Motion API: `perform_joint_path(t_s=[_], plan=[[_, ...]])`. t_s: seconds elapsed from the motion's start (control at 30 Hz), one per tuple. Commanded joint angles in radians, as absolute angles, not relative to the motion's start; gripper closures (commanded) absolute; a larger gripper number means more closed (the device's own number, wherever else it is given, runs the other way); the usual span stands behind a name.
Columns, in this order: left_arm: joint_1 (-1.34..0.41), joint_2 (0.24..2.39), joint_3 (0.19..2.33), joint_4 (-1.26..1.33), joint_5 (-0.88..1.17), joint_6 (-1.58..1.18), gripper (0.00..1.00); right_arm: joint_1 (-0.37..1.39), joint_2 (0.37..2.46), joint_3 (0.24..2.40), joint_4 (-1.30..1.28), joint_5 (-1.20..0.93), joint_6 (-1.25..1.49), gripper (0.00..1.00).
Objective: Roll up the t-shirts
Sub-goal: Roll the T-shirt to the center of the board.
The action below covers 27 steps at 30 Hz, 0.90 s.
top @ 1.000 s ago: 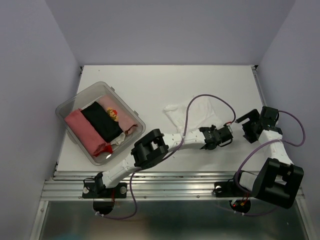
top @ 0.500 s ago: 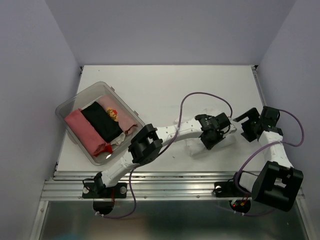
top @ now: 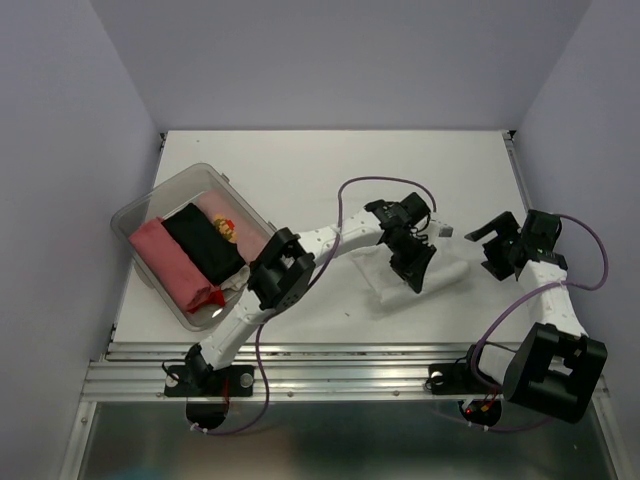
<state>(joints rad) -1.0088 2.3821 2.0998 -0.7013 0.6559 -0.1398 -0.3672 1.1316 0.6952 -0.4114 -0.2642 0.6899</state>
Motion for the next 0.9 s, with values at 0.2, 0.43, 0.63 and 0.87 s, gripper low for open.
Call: perform_joint_path(t_s=[0.2,0.43,0.63,0.87], plan=[[-0.94,2.387,1.991,-0.555,0.926,-0.207,1.0,-0.373,1.089,0.746,-0.396,-0.302,0.653,0.11],[-0.9,2.428,1.956,-0.482,1.048,-0.242,1.0,-0.373,1.048,0.746,-0.403,-0.36,0.603,0.28],[-0.874,2.456,1.934,-0.439,1.109,-0.259,1.0,-0.316,1.0,0.724,-0.431,-0.38,0.58,0.86],[-0.854,2.482,1.927,-0.423,1.135,-0.267,1.0,-0.189,0.882,0.614,-0.482,-0.345,0.621,0.99]])
